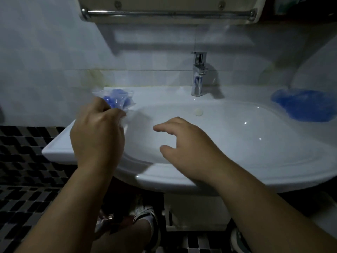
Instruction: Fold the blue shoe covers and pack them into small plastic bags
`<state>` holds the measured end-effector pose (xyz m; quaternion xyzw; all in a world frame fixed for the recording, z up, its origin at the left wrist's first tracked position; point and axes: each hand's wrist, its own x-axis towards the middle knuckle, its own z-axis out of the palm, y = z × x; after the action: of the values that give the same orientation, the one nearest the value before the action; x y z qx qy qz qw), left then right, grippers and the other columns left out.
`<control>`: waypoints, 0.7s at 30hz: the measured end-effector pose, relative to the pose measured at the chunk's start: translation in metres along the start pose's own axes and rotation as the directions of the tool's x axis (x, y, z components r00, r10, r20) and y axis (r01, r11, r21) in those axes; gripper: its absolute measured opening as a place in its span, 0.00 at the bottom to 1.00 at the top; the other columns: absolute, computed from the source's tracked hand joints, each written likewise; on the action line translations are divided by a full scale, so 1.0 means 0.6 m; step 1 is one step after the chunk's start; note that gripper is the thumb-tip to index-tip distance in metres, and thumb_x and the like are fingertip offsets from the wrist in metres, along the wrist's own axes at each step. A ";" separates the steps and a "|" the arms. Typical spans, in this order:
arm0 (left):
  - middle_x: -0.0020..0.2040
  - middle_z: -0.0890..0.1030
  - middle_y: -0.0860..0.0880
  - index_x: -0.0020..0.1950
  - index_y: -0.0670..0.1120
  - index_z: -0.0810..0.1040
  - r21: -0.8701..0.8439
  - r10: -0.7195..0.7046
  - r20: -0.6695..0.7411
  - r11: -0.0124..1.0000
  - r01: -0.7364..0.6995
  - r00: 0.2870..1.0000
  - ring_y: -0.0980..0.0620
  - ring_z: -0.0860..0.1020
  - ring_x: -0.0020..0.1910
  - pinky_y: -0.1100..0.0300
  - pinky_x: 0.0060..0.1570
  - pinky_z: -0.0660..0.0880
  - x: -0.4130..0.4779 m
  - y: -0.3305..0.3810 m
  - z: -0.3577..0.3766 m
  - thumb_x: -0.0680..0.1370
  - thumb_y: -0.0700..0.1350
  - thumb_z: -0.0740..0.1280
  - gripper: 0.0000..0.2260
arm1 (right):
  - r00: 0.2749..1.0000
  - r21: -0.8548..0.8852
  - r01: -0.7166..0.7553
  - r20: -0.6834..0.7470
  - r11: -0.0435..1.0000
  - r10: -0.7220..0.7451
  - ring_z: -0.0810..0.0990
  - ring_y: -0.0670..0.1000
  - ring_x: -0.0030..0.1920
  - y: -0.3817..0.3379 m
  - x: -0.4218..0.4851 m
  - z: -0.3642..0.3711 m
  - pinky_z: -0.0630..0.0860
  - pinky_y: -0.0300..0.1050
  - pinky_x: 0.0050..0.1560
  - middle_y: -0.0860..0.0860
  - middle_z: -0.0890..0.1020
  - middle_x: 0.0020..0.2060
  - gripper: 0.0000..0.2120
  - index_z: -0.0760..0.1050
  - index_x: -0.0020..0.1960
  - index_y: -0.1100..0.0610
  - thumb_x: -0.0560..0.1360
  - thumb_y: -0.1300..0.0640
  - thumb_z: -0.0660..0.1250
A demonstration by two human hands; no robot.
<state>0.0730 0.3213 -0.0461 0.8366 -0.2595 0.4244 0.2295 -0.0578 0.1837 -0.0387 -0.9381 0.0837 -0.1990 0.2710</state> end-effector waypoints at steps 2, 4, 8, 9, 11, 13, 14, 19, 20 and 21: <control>0.41 0.76 0.42 0.43 0.45 0.85 0.018 -0.013 0.069 1.000 0.011 0.998 0.37 0.76 0.37 0.55 0.31 0.64 -0.003 -0.007 0.001 0.69 0.37 0.71 0.06 | 1.000 0.027 0.012 0.003 1.000 -0.012 0.73 0.45 0.61 -0.011 0.010 0.009 0.70 0.39 0.60 0.41 0.73 0.62 0.20 0.73 0.67 0.44 0.75 0.55 0.65; 0.44 0.78 0.43 0.46 0.48 0.85 0.056 0.000 0.241 0.998 -0.014 0.970 0.37 0.78 0.41 0.53 0.34 0.70 -0.010 -0.007 0.006 0.70 0.40 0.71 0.07 | 1.000 0.053 0.008 0.001 0.999 -0.009 0.73 0.44 0.59 -0.014 0.016 0.014 0.70 0.38 0.57 0.41 0.73 0.61 0.19 0.74 0.65 0.43 0.75 0.54 0.65; 0.56 0.78 0.46 0.59 0.51 0.80 0.114 -0.108 0.565 0.992 0.053 0.818 0.42 0.78 0.54 0.53 0.50 0.74 -0.021 0.003 0.014 0.69 0.56 0.74 0.21 | 1.000 0.042 -0.027 -0.015 0.999 0.028 0.74 0.44 0.59 -0.005 0.015 0.014 0.72 0.41 0.59 0.41 0.74 0.60 0.18 0.75 0.64 0.43 0.74 0.53 0.66; 0.56 0.78 0.45 0.60 0.50 0.80 0.143 -0.123 0.570 0.989 0.050 0.812 0.43 0.77 0.55 0.52 0.50 0.74 -0.019 0.005 0.012 0.68 0.60 0.73 0.24 | 0.999 0.037 -0.038 -0.015 0.999 0.039 0.75 0.44 0.59 -0.001 0.014 0.012 0.72 0.41 0.59 0.41 0.74 0.60 0.18 0.75 0.64 0.43 0.74 0.53 0.66; 0.55 0.77 0.45 0.59 0.48 0.79 0.184 -0.119 0.548 0.983 0.020 0.828 0.42 0.75 0.56 0.51 0.51 0.73 -0.014 0.013 0.007 0.67 0.65 0.71 0.28 | 0.997 0.035 -0.070 -0.016 0.997 0.070 0.74 0.43 0.59 0.007 0.010 0.007 0.72 0.39 0.59 0.41 0.75 0.60 0.18 0.75 0.64 0.43 0.75 0.54 0.66; 0.55 0.76 0.44 0.60 0.47 0.78 0.147 -0.072 0.519 0.989 -0.006 0.851 0.42 0.73 0.57 0.49 0.52 0.74 -0.014 0.033 0.003 0.68 0.68 0.69 0.30 | 0.994 0.036 -0.107 -0.022 0.994 0.108 0.74 0.42 0.59 0.020 0.005 0.000 0.71 0.38 0.58 0.40 0.75 0.60 0.19 0.75 0.65 0.44 0.75 0.54 0.66; 0.56 0.76 0.45 0.61 0.47 0.77 0.096 -0.034 0.503 0.995 -0.016 0.864 0.43 0.73 0.57 0.49 0.52 0.74 -0.016 0.048 0.002 0.69 0.68 0.68 0.30 | 0.991 0.031 -0.132 -0.029 0.991 0.133 0.74 0.42 0.59 0.029 0.002 -0.005 0.70 0.37 0.58 0.41 0.75 0.60 0.19 0.75 0.65 0.45 0.75 0.54 0.66; 0.62 0.75 0.51 0.68 0.53 0.72 -0.261 0.181 0.496 0.964 -0.053 0.849 0.50 0.75 0.57 0.53 0.55 0.76 -0.014 0.153 0.023 0.73 0.63 0.67 0.27 | 0.925 -0.055 -0.357 -0.159 0.932 0.345 0.76 0.47 0.62 0.119 -0.011 -0.067 0.72 0.40 0.60 0.46 0.75 0.66 0.21 0.73 0.68 0.50 0.76 0.55 0.66; 0.63 0.75 0.52 0.69 0.54 0.71 -0.331 0.222 0.510 0.942 -0.049 0.831 0.51 0.75 0.58 0.54 0.56 0.75 -0.008 0.176 0.030 0.73 0.62 0.67 0.27 | 0.898 -0.086 -0.409 -0.216 0.908 0.384 0.75 0.49 0.63 0.150 -0.013 -0.091 0.71 0.42 0.61 0.47 0.74 0.66 0.21 0.73 0.68 0.52 0.75 0.54 0.66; 0.64 0.74 0.53 0.70 0.54 0.70 -0.389 0.256 0.530 0.921 -0.037 0.808 0.52 0.75 0.59 0.55 0.58 0.75 -0.002 0.195 0.036 0.74 0.61 0.68 0.27 | 0.866 -0.107 -0.459 -0.278 0.882 0.416 0.75 0.51 0.64 0.179 -0.015 -0.115 0.70 0.44 0.63 0.49 0.74 0.67 0.21 0.73 0.68 0.53 0.75 0.54 0.66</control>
<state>0.0119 0.2198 -0.0394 0.8453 -0.4544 0.1158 0.2562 -0.1002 0.0630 -0.0463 -0.8818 0.3444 -0.2395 0.2157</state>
